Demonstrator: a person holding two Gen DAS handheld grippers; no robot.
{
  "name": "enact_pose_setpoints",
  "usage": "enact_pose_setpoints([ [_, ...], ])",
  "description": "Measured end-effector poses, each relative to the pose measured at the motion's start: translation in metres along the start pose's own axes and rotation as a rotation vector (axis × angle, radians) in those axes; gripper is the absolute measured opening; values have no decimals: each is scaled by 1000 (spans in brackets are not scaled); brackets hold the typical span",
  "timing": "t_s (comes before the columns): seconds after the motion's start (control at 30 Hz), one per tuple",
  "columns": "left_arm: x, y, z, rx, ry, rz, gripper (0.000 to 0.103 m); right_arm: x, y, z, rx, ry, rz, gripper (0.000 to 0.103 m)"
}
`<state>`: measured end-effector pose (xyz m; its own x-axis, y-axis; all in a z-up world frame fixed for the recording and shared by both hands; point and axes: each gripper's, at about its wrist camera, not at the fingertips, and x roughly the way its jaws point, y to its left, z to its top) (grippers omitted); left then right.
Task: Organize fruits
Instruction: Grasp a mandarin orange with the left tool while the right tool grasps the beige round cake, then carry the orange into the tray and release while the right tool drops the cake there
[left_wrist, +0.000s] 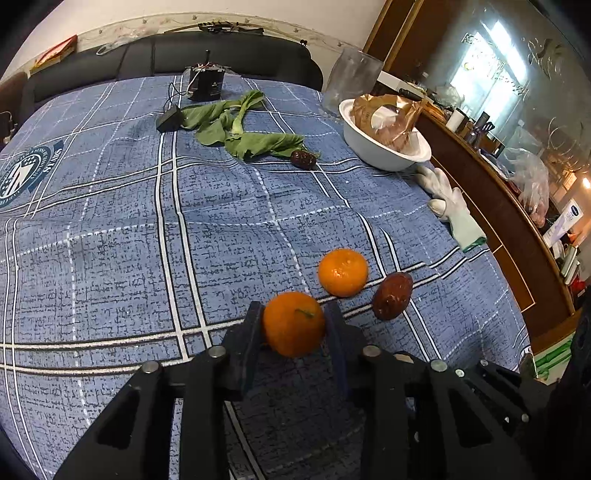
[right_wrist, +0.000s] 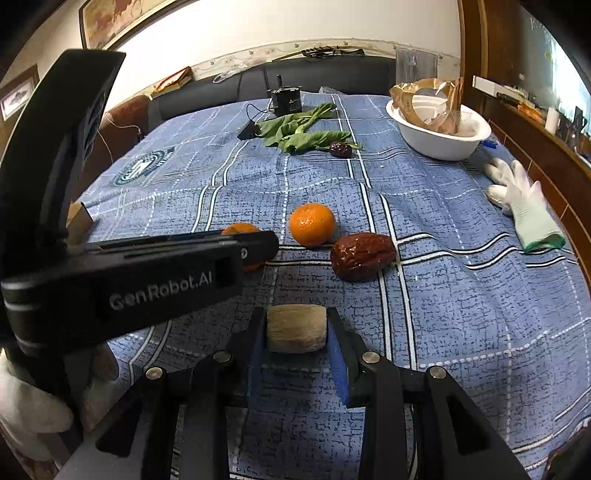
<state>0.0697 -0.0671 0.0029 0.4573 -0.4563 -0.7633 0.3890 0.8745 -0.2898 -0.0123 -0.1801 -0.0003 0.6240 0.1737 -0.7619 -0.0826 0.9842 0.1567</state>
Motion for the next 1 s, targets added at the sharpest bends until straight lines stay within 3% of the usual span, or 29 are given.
enact_pose_setpoints([
  [0.47,-26,16,2,-40,-81,50,31,-12,2,2,17,-60,28,33],
  [0.63,-70,12,-5,-32,-162,104,31,-20,9,1,-5,-89,20,33],
  [0.8,-128,28,-36,-86,-219,128,31,-32,27,0,-52,-99,44,33],
  [1.0,-180,90,-89,-264,-250,205,31,-53,68,-6,-123,-110,116,33],
])
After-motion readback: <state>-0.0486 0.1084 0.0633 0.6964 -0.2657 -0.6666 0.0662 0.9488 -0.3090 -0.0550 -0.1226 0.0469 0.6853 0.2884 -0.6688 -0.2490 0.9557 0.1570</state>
